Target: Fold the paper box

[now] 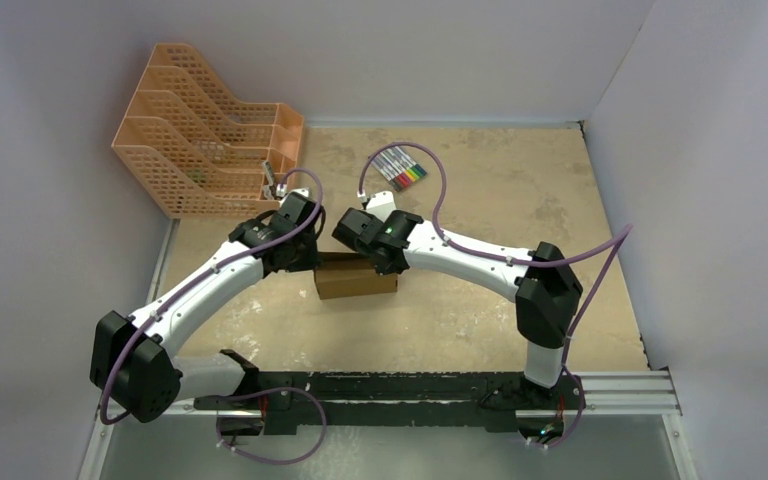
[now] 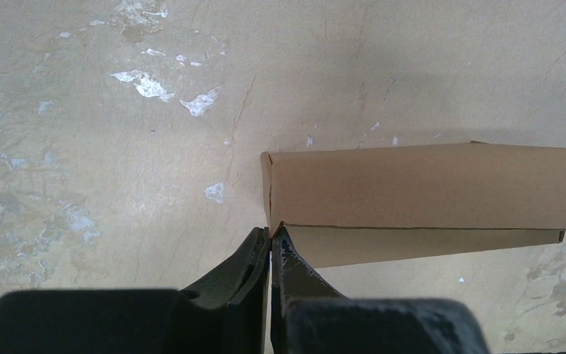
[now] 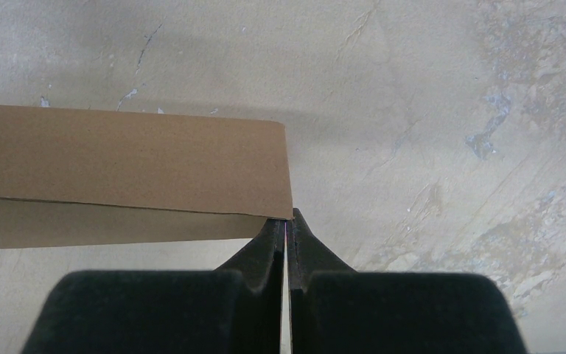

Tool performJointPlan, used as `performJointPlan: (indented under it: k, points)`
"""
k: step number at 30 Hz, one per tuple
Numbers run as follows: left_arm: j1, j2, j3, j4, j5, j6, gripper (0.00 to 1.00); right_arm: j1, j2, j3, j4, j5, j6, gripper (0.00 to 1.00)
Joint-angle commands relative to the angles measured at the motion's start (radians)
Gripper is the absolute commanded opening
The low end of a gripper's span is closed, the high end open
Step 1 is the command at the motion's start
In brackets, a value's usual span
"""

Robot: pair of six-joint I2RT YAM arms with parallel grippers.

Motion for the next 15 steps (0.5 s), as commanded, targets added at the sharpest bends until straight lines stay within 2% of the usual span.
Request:
performJointPlan:
  k: [1,10,15]
  points:
    - [-0.014,-0.004,0.023,-0.002,-0.026,-0.012,0.03,0.003,0.038,-0.005,-0.029,-0.032,0.028,0.00]
    - [-0.120,0.005,-0.008,0.065,-0.041,-0.096,0.02,0.003,0.024,-0.009,0.001,-0.048,0.032,0.00]
    - [-0.139,-0.011,-0.046,0.073,-0.064,-0.130,0.02,0.003,0.010,-0.017,0.005,-0.048,0.035,0.00]
